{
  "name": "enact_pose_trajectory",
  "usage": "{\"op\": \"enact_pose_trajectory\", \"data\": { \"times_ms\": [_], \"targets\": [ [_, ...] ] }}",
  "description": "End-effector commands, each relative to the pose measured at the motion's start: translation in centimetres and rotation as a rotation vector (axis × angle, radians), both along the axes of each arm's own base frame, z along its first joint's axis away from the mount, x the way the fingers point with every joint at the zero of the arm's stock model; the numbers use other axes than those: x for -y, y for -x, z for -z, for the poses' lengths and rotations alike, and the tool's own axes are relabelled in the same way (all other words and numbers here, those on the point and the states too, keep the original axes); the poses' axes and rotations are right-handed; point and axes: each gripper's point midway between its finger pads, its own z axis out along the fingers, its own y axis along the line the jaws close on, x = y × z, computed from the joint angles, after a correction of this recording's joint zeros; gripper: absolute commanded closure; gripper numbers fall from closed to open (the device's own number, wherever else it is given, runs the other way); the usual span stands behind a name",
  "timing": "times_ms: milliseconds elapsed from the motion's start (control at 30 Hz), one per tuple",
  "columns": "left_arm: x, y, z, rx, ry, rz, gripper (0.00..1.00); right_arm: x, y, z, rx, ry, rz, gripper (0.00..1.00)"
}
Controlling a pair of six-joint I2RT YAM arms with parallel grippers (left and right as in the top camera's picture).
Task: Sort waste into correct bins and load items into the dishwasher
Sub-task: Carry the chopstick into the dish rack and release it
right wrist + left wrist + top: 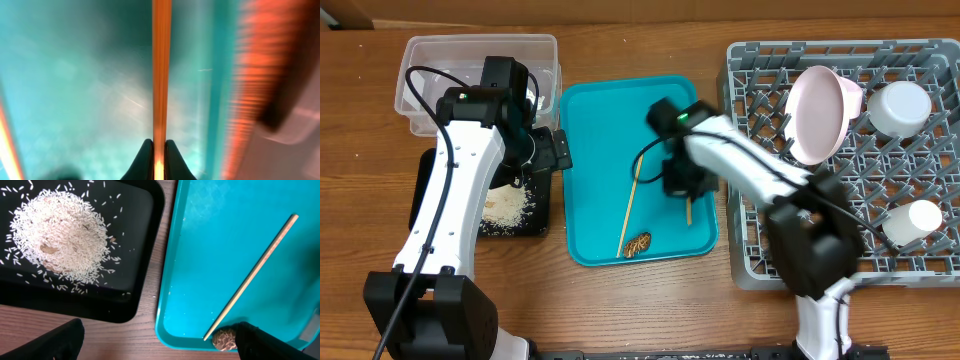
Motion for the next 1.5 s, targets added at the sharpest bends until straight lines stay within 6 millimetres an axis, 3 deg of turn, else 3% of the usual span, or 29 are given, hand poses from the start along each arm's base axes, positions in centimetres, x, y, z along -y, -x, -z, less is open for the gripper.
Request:
{"op": "enact_pose_trajectory", "data": {
  "times_ms": [0,100,200,400,833,1233,1300,1467],
  "targets": [
    [-0.2,-0.2,-1.3,0.045,-0.01,-0.003,0.02,2.1,-2.5,-8.0,0.201,-0.078,-0.024,0.96],
    [-0.2,-0.2,-1.3,0.045,-0.01,-0.003,0.02,4.9,-2.4,-10.7,0.235,-0.096,-0.044,0.96],
    [-0.2,-0.4,-1.3,0.052,-0.009,-0.004,0.02,7.3,-1.5,-12.0,0.217,-0.097,-0.077,0.96],
    [-0.1,-0.6,-1.4,0.058,-0.005,-0.003,0.01,10.8,0.0,-10.6,0.116,-0.062,-0.065,0.96],
    [0.1,-0.7,-1.4,0.065,0.003,-0.001,0.0,11.1,1.9,-4.1,0.041,-0.053,-0.062,0.96],
    [0.1,-0.7,-1.4,0.063,0.002,-0.001,0.0,11.1,1.7,-3.5,0.051,-0.055,-0.062,0.95],
    [0.1,-0.7,-1.4,0.063,0.003,-0.001,0.0,11.1,1.7,-3.5,0.05,-0.055,-0.062,0.87],
    [0.1,-0.7,-1.4,0.063,0.002,-0.001,0.0,11.1,1.7,-3.5,0.05,-0.055,-0.062,0.85]
  ]
}}
